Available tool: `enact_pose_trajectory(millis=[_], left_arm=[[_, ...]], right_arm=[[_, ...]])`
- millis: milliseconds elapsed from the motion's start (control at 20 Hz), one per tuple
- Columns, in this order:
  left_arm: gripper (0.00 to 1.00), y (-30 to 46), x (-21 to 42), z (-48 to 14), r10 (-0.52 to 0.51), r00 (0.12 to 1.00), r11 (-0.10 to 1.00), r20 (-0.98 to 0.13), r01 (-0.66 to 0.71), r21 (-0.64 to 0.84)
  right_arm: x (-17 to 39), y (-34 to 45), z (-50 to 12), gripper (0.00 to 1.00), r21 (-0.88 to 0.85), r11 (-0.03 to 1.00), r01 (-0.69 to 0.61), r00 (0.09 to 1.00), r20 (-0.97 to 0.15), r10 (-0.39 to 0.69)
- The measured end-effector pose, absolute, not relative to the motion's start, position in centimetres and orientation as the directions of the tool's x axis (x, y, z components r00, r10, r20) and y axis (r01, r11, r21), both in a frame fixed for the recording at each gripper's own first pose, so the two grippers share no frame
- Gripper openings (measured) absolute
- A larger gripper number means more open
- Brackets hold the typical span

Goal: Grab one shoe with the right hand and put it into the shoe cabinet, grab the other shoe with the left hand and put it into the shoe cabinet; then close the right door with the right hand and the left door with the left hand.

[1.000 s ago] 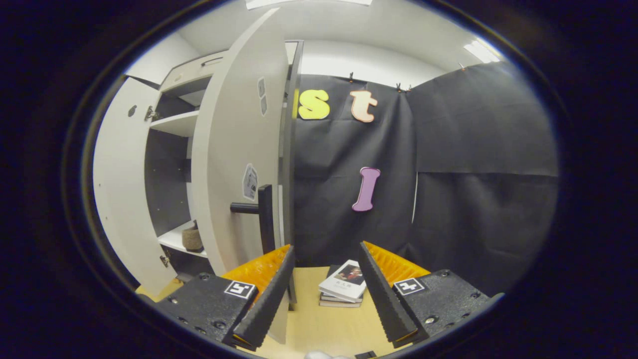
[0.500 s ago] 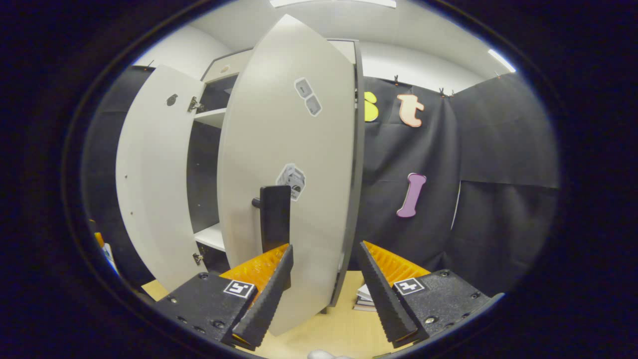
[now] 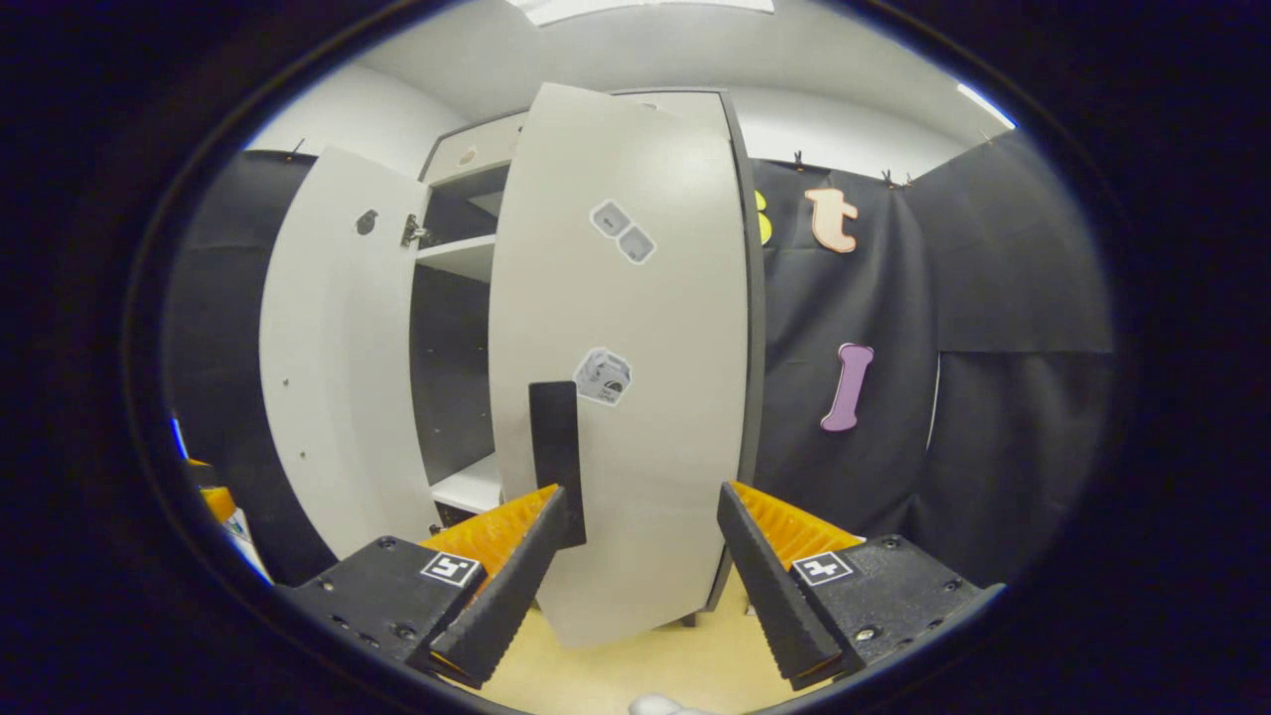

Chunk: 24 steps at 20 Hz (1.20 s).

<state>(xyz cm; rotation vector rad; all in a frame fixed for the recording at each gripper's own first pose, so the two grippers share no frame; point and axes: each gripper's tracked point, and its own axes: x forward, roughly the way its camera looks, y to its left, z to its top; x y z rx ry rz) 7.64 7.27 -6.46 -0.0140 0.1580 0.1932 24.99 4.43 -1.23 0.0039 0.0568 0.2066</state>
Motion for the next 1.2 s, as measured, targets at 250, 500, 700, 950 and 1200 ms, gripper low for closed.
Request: enact_pose_trajectory(millis=[250,500,700,950,1200], left_arm=[[0.96,10.8,9.0,-6.0,0.203,0.969,0.979,-0.139,-0.201,0.031],[0.96,14.7,11.7,-4.5,0.207,0.974,0.978,-0.088,-0.204,0.046],[0.96,17.9,15.2,-3.2,0.225,0.973,0.972,-0.051,-0.221,0.079],[0.96,20.6,20.1,-3.2,0.248,0.967,0.965,-0.055,-0.242,0.102],[0.95,21.3,22.2,-3.9,0.266,0.961,0.962,-0.073,-0.261,0.076]], right_arm=[[19.0,3.8,-2.3,0.99,0.010,0.981,-0.193,0.979,-0.070,0.193],[11.7,3.9,-4.6,0.99,0.033,0.984,-0.176,0.980,-0.087,0.178],[6.6,3.8,-7.6,0.99,0.048,0.988,-0.149,0.978,-0.141,0.154],[2.2,2.8,-10.3,0.99,0.068,0.994,-0.090,0.974,-0.204,0.103],[1.1,1.2,-11.0,0.99,0.117,0.993,-0.032,0.971,-0.231,0.059]])
